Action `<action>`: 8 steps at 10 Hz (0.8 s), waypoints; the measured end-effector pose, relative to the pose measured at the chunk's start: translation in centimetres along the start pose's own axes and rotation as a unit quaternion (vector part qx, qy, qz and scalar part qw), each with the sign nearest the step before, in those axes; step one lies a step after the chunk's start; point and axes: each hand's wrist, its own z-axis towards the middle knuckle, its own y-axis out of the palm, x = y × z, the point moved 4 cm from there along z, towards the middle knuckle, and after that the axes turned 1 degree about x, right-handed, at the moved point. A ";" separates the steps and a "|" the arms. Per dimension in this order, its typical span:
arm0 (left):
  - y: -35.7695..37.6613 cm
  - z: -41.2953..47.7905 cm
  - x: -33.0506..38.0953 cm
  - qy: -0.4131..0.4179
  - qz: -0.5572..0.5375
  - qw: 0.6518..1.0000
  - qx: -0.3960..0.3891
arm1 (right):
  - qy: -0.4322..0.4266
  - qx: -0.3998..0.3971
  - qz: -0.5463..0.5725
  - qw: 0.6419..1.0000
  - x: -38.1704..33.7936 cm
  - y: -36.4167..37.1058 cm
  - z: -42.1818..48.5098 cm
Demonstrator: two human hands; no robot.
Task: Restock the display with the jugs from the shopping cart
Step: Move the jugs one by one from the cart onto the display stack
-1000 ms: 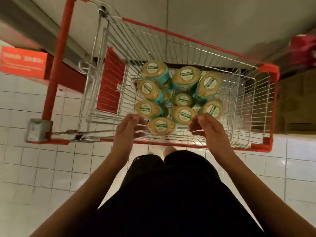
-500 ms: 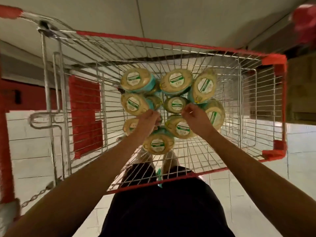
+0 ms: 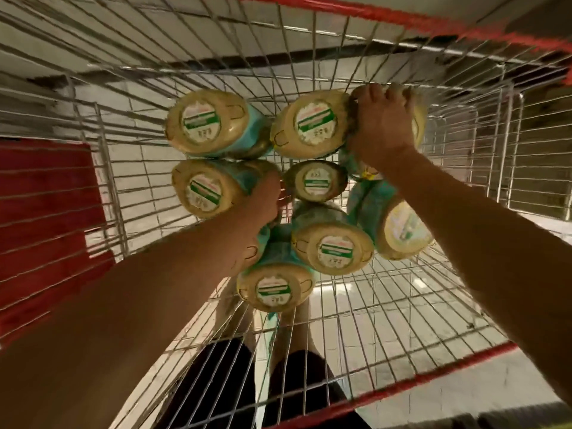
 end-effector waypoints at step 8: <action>-2.0 -16.1 5.4 0.028 -0.164 0.974 -0.156 | -0.114 0.033 0.486 0.866 -2.0 -6.0 -11.4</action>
